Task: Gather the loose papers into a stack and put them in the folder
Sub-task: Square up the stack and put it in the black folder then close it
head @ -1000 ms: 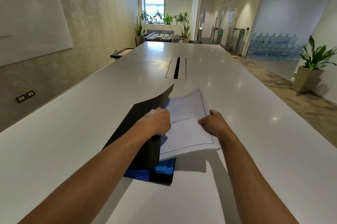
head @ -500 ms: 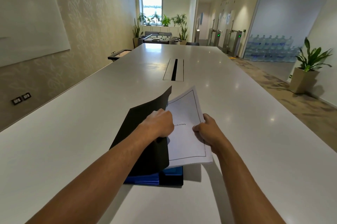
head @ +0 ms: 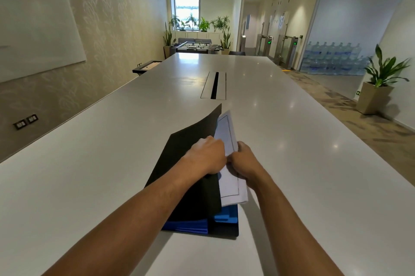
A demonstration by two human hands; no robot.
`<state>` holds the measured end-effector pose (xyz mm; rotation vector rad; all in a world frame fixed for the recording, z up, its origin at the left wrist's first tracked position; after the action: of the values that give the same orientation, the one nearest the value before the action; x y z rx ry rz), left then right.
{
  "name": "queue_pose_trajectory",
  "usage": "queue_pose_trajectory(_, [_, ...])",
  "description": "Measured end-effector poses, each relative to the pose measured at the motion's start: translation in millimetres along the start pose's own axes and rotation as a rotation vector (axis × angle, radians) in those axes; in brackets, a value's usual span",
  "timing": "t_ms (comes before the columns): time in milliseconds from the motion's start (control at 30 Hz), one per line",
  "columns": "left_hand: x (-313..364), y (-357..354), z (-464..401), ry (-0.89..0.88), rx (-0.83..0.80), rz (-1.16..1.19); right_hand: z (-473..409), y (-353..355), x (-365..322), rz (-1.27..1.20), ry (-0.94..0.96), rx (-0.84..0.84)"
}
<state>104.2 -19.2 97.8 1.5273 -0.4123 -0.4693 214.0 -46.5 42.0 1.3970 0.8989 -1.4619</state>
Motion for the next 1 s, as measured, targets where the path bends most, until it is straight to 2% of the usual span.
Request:
queue_pose_trajectory(367, [19.9,-4.8,-11.0,-0.015,0.022,-0.033,-1.4,-25.7,4.4,0.387,0.087,-0.094])
queue_pose_trajectory(533, [17.3,-9.3,-10.2,-0.072,-0.02,0.073,-4.7,-18.0,12.4,0.642,0.077,-0.098])
queue_pose_trajectory(600, [16.2,-9.7,-9.4,-0.108,-0.021,0.125,-5.2,-8.8,13.7,0.664,0.118,-0.034])
queue_pose_trajectory(800, [24.9,-30.3,-8.5,-0.114,0.037,0.09,9.2,26.1,17.2,0.545,0.236,0.364])
queue_pose_trajectory(1000, [36.8,-53.2,-6.0,-0.193,0.084,-0.049,13.1,37.0,25.6,0.482,0.277,0.441])
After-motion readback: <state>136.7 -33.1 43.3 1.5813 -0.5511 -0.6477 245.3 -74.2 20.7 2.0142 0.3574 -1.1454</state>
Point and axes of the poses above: each hand's wrist, its own z-axis away from the middle knuckle, its own y-axis out of the back of the hand, x = y × z, the point moved 4 cm from there along -z, towards the middle knuckle, and after that the axes turned 14 degrees about -z, right-handed, at the moved point
